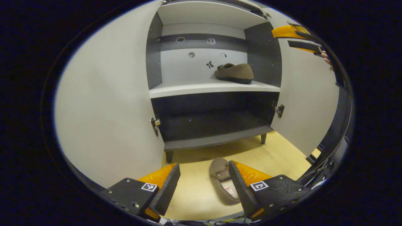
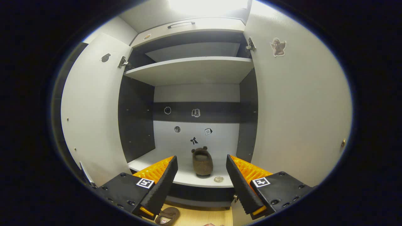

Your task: Grab one shoe with the right hand and put it into the shoe cabinet, grab the other shoe with the left hand and put it into the shoe cabinet; then close the right door with the right hand and the left door with the left hand.

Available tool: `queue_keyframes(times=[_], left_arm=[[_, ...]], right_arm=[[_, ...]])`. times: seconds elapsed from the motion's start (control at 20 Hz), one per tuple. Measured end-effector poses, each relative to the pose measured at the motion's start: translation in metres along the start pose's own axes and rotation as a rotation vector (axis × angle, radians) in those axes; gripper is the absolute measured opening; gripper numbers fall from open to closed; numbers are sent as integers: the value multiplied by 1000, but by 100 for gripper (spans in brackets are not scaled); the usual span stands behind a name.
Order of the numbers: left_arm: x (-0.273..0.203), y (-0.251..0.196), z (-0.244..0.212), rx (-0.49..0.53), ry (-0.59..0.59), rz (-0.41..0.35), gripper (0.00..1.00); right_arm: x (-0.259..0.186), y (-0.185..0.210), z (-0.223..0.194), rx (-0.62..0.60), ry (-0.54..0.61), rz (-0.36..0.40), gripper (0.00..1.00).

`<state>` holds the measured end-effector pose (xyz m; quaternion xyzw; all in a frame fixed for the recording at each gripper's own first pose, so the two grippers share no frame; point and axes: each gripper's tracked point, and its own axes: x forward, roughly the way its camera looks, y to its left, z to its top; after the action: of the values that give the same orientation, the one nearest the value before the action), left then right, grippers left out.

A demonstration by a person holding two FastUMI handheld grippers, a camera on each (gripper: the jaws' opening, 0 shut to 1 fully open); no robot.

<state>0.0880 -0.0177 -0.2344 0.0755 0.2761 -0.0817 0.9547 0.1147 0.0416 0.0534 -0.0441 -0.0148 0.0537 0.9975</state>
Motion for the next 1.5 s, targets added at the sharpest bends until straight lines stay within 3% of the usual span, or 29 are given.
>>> queue_keyframes(times=[0.05, 0.1, 0.15, 0.35, 0.7, 1.05, 1.1, 1.2, 1.3, 1.4, 1.5], left_arm=[[4, -3, -7, -3, 21, -18, 90], [10, -6, -14, -2, 47, -31, 90], [14, -9, -25, 0, 71, -42, 90], [43, -14, -65, -36, 209, -77, 91], [99, -16, -84, -22, 352, -86, 91], [153, -11, -106, -26, 452, -100, 91], [157, -12, -106, -39, 455, -107, 98], [161, -15, -106, -66, 449, -108, 89], [162, -20, -111, -106, 452, -115, 59], [161, -25, -106, -127, 438, -136, 59], [164, -27, -112, -141, 456, -132, 33]], right_arm=[[-9, 0, -6, 9, 6, -1, 98], [-18, 0, -12, 16, 4, -4, 93], [-26, -3, -17, 18, 5, -19, 98], [-64, -18, -39, 7, 30, -89, 98], [-125, -46, -56, -2, 67, -203, 98], [-190, -112, -62, 6, 114, -453, 98], [-202, -123, -66, 36, 135, -499, 98], [-226, -143, -68, 87, 132, -583, 98], [-254, -171, -75, 93, 141, -682, 98], [-274, -193, -75, 100, 144, -750, 98], [-289, -214, -74, 99, 143, -799, 98]])
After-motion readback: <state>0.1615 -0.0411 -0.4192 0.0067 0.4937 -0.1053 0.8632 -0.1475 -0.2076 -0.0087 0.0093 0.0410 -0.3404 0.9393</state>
